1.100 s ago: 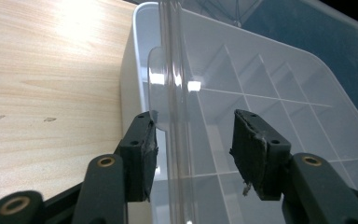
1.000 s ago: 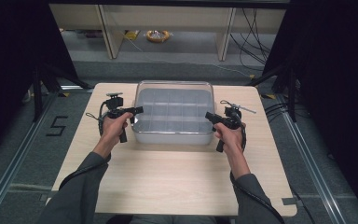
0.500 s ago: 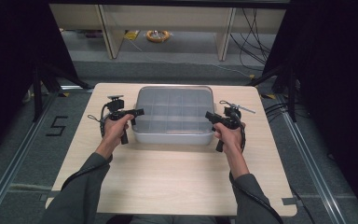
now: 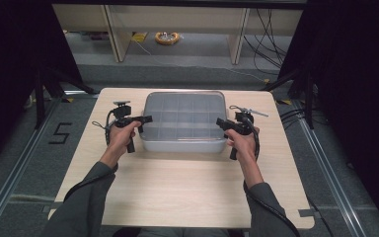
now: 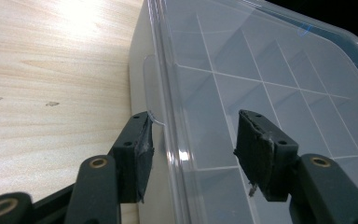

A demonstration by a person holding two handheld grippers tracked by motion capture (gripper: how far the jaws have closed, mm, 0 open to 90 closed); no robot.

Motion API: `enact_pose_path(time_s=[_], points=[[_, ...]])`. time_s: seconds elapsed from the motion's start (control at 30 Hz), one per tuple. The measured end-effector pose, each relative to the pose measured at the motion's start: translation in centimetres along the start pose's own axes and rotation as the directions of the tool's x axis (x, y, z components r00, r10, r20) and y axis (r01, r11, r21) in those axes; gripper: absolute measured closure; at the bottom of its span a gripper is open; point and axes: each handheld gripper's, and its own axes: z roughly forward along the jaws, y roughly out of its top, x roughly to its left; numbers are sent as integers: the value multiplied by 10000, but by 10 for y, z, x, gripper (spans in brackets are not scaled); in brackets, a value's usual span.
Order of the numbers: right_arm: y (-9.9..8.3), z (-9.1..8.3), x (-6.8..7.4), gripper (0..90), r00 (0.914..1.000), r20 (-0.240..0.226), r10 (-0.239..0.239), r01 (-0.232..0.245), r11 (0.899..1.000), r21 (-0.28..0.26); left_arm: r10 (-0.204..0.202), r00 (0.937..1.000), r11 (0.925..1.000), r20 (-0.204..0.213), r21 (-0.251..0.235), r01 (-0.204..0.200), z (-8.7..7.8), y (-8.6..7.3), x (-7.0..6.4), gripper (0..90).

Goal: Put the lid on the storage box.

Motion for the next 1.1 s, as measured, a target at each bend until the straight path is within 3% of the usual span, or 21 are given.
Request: enact_pose_path(time_s=[0.03, 0.07, 0.1, 0.13, 0.2, 0.3, 0.37, 0.47, 0.5, 0.63, 0.83, 0.87, 0.9, 0.97, 1.1], points=[[1, -1, 1, 524, 10000, 63, 26, -26, 9999, 140, 49, 10000, 10000, -6, -11, -49, 0, 0, 0, 460], [2, 0, -3, 540, 9976, 159, -674, 674, 9977, -4, 33, 10000, 10000, -66, 12, -33, 0, 0, 0, 463], [3, -1, 1, 534, 9947, 559, -863, 863, 9963, 22, 137, 9999, 9999, -64, 8, -137, 0, 0, 1, 473], [5, -3, -1, 536, 9876, 732, -1386, 1388, 9903, 23, 139, 9999, 9999, -79, 8, -139, 0, 0, 1, 474], [4, -5, -3, 547, 9965, 219, -810, 809, 9967, 41, 102, 9999, 9999, -70, 18, -101, 0, 0, 1, 477], [3, -5, -6, 566, 9931, 373, -1109, 1105, 9938, 137, 146, 9999, 9999, -75, -22, -146, 0, 0, 1, 478], [2, -7, -7, 569, 9970, 117, -765, 763, 9970, 159, 49, 9999, 10000, -138, -59, -50, -2, 0, -1, 475], [1, -6, -9, 564, 9931, 233, -1147, 1147, 9934, 35, 180, 9998, 9998, -48, -80, -180, -4, 0, -2, 451], [1, -8, -8, 563, 9954, 72, -958, 958, 9954, 76, 102, 9999, 9999, -64, -101, -102, -5, 0, -3, 440], [2, -9, -10, 556, 9940, 55, -1091, 1091, 9940, -5, 148, 9999, 9998, 43, -114, -147, -11, 2, -7, 406], [0, -12, -8, 535, 9970, 7, -776, 776, 9970, 41, 321, 9995, 9992, 66, -221, -320, -16, 3, -8, 381], [-1, -13, -6, 529, 9990, 86, -429, 428, 9991, 46, 297, 9995, 9994, 94, -172, -296, -18, 3, -7, 374], [0, -12, -11, 523, 9960, 109, -887, 888, 9960, -52, 284, 9995, 9994, 111, -223, -282, -19, 3, -7, 366], [-1, -14, -10, 502, 9980, -53, -636, 637, 9980, 33, 440, 9987, 9988, 268, -242, -434, -22, 2, -6, 356], [-3, -17, -13, 457, 9980, -116, -620, 619, 9981, -60, 509, 9969, 9987, 599, -81, -505, -29, -3, -5, 315]])
